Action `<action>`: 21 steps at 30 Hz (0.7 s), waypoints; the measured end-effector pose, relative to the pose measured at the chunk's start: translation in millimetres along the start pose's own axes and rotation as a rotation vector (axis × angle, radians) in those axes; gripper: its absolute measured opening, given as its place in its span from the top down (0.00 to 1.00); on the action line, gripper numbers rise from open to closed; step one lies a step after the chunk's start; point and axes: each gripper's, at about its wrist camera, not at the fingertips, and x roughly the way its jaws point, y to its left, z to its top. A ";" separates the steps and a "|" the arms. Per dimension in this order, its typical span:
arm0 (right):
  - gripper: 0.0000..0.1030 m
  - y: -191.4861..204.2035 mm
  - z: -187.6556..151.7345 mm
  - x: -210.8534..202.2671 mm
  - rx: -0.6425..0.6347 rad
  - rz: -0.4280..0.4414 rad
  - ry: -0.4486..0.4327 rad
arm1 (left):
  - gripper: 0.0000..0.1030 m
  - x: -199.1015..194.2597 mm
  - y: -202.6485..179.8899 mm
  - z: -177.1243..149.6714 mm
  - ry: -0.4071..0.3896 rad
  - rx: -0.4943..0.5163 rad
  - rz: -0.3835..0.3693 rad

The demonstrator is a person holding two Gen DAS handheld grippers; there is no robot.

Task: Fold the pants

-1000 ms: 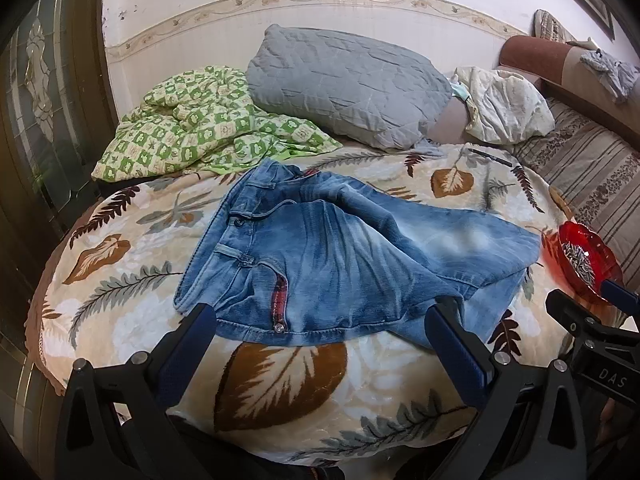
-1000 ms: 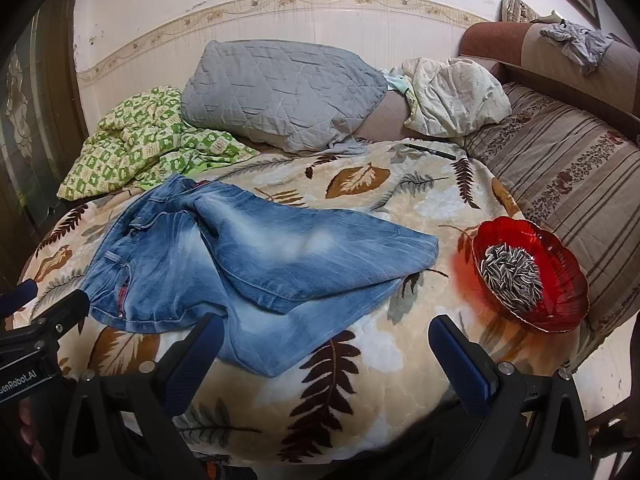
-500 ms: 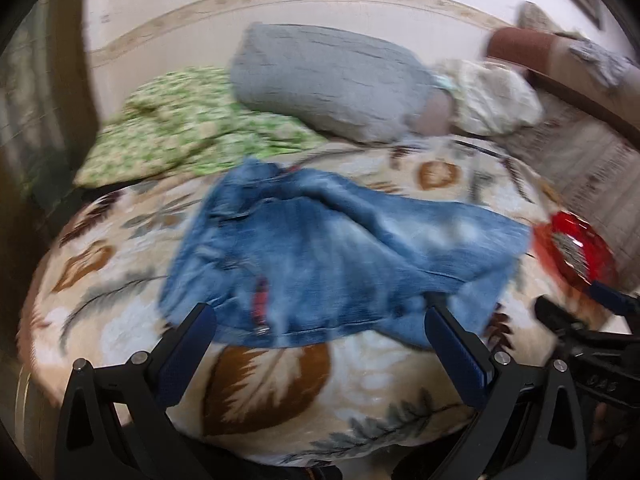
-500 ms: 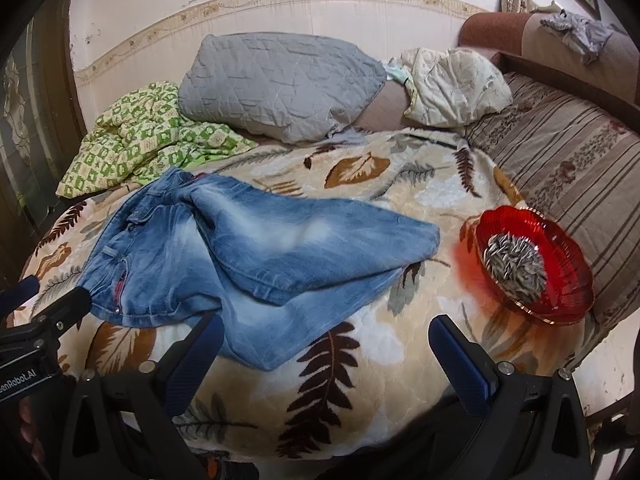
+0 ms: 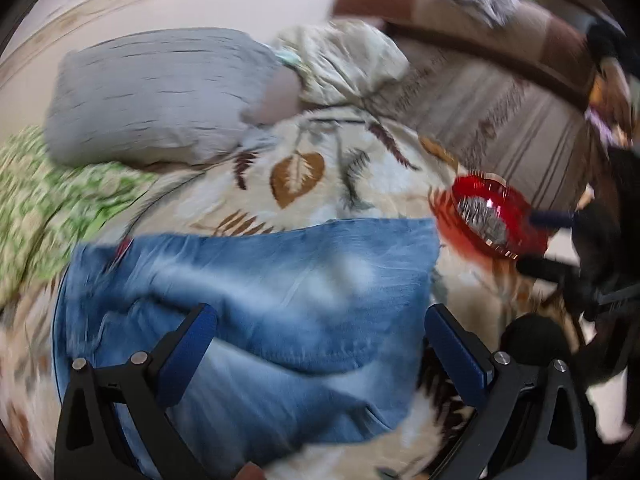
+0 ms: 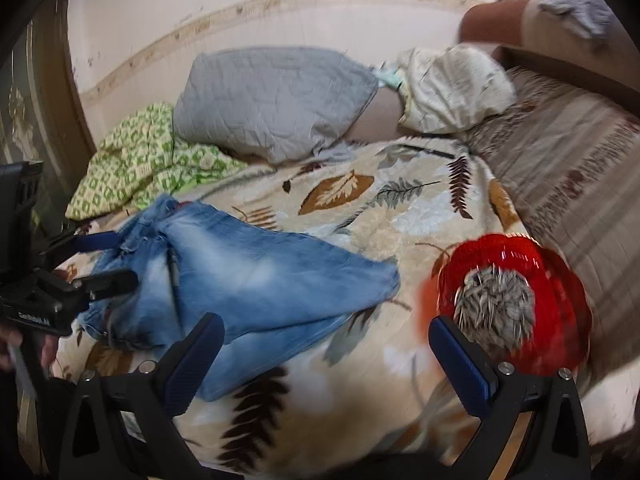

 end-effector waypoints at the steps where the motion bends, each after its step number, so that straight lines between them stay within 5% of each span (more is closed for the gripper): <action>1: 0.00 -5.4 7.4 7.8 -0.023 0.013 0.024 | 0.00 11.0 -0.9 7.7 0.031 0.021 -0.008; 6: 0.04 -22.3 34.9 50.2 -0.127 0.076 0.129 | 0.00 54.3 -10.3 38.9 0.090 0.153 -0.095; 11: 0.14 -22.6 45.9 90.9 -0.231 0.119 0.239 | 0.00 103.0 -6.3 59.4 0.155 0.431 -0.166; 17: 0.14 -27.5 50.4 142.9 -0.321 0.156 0.384 | 0.00 162.8 -0.4 75.2 0.248 0.501 -0.329; 19: 0.15 -29.5 48.5 161.5 -0.338 0.183 0.442 | 0.12 179.3 -0.9 75.1 0.289 0.502 -0.371; 21: 0.41 -29.4 44.8 173.7 -0.348 0.198 0.492 | 0.76 195.2 -1.3 69.9 0.379 0.476 -0.439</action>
